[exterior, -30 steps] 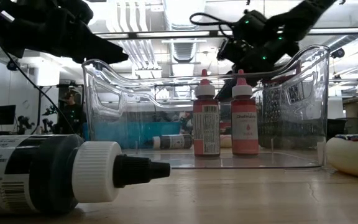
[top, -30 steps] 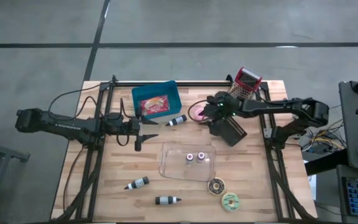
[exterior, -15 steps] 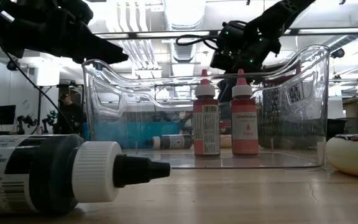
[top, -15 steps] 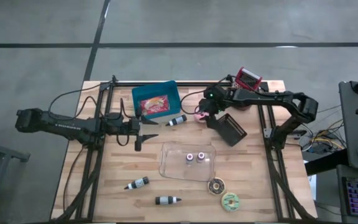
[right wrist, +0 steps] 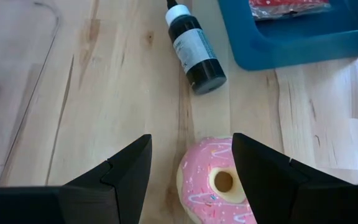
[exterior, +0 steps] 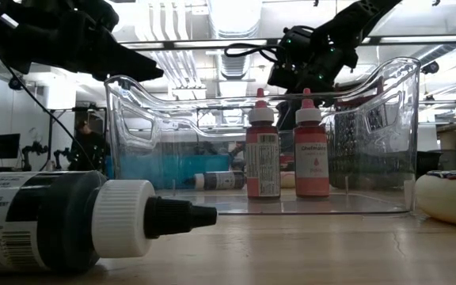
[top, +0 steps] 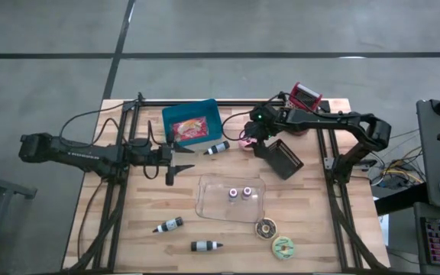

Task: Pick & Place Food Item
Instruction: Put the pink donut into the black bin

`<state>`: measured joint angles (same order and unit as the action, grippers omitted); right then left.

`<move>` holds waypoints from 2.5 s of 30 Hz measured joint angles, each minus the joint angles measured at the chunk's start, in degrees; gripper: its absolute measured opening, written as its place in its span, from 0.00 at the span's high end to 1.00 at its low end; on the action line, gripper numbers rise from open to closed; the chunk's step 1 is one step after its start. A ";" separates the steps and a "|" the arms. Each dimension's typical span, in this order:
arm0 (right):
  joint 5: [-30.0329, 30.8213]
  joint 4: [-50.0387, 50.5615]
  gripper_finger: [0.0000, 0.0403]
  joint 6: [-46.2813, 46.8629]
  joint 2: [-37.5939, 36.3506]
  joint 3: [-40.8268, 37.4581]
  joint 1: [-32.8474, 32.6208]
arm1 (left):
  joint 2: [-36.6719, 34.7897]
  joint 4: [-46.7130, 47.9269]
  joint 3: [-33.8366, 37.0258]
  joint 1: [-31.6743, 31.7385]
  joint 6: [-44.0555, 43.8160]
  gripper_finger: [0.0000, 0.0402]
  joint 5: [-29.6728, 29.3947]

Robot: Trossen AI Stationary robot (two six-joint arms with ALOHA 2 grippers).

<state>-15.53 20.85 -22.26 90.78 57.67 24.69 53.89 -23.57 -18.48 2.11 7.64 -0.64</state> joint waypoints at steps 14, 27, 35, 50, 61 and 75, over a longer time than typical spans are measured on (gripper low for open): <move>0.00 -0.01 0.46 0.07 0.02 -0.04 -0.02 | 0.00 0.02 0.02 0.00 -0.05 0.41 0.04; 0.49 4.40 0.46 0.42 0.09 -0.07 -0.02 | 0.00 0.04 0.02 -0.02 -0.22 0.41 0.15; 3.50 4.84 0.46 -0.55 0.09 -0.06 0.10 | 0.00 0.04 0.02 -0.02 0.02 0.41 -0.42; 5.21 10.72 0.46 -2.19 7.39 5.45 0.22 | -0.04 -1.30 0.02 0.00 0.88 0.41 -0.67; 4.76 18.10 0.46 -4.56 14.72 13.08 0.22 | -0.04 -1.25 0.02 0.02 1.12 0.41 -0.70; 4.57 18.24 0.46 -4.79 15.15 12.81 0.22 | -0.04 -1.25 0.02 0.02 1.51 0.41 -0.72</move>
<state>-10.96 39.09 -27.05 105.93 70.48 24.91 53.84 -24.82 -18.46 2.13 9.15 -1.36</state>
